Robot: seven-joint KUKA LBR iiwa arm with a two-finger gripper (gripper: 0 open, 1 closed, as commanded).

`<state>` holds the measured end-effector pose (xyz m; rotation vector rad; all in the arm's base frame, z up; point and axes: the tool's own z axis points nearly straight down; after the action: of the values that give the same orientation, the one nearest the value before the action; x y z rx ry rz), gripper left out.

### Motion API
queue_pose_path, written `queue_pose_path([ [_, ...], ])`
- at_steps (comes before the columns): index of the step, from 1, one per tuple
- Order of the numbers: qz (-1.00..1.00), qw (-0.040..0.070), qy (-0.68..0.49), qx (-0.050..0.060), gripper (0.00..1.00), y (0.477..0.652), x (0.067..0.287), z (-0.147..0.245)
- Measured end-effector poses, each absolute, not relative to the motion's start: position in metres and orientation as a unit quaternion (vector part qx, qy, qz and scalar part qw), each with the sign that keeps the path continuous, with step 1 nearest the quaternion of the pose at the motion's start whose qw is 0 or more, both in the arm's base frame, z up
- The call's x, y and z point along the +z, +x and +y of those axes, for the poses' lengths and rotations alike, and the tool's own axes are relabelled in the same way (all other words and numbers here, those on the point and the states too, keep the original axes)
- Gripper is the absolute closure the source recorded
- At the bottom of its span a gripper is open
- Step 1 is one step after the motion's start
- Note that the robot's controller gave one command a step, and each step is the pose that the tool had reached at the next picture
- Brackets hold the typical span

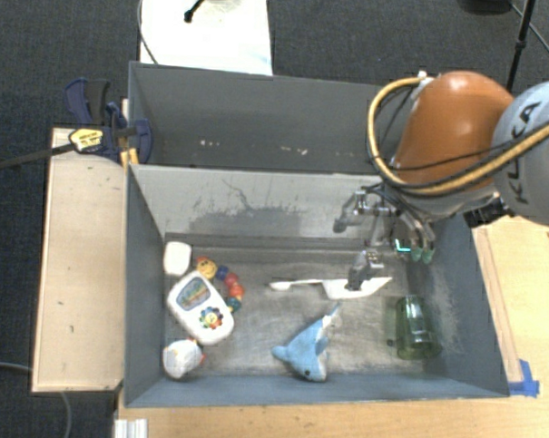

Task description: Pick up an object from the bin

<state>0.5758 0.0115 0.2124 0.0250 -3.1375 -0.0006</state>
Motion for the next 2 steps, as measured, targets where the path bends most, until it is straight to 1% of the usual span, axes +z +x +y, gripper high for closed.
queue_pose_path([
  [1,-1.000,-0.002,0.008,0.000,0.00,0.577,0.216,0.011],
  [2,-0.999,-0.003,0.051,0.000,0.00,0.566,0.154,-0.024],
])
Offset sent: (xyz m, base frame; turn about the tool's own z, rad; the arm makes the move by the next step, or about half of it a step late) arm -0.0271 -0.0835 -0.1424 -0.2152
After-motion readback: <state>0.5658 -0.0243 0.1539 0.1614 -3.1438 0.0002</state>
